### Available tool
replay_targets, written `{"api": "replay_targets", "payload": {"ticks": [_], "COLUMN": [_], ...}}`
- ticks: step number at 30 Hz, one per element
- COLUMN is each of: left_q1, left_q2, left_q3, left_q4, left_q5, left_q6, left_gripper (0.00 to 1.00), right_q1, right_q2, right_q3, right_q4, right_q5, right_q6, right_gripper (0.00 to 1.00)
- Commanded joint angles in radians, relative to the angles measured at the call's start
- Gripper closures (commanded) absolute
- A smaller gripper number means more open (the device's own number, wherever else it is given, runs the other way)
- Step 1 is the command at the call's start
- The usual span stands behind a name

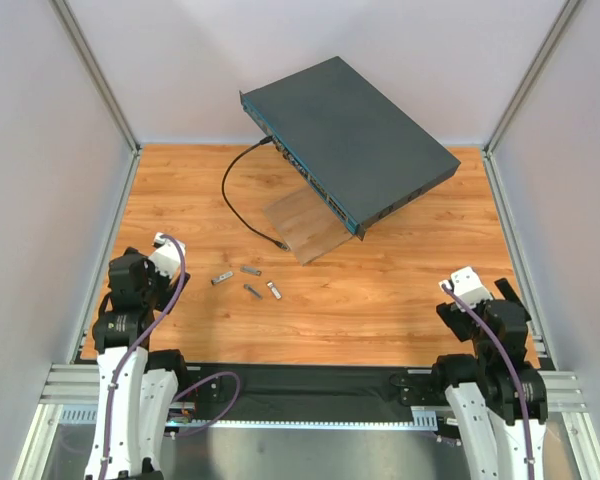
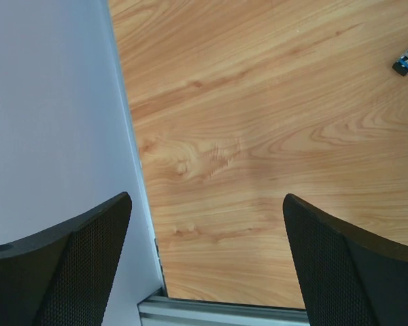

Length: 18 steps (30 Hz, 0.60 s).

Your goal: Insert the plug into the switch port

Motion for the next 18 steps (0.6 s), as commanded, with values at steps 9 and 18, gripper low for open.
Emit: {"api": "replay_targets", "payload": {"ticks": [9,18], "left_q1": [-0.003,-0.109], "left_q2": [0.079,0.337], "left_q3": [0.137,0.150], "left_q4": [-0.184,-0.165], "left_q5": [0.460,0.554], "left_q6": [0.175,0.298], "left_gripper": [0.00,0.04], "right_q1": [-0.002,-0.002], "right_q2": [-0.023,0.097], "right_q3": [0.224,0.416], "right_q4": [-0.038,-0.085], "right_q5": [-0.144,-0.275], "right_q6": [0.107,0.300], "right_gripper": [0.00,0.00]}}
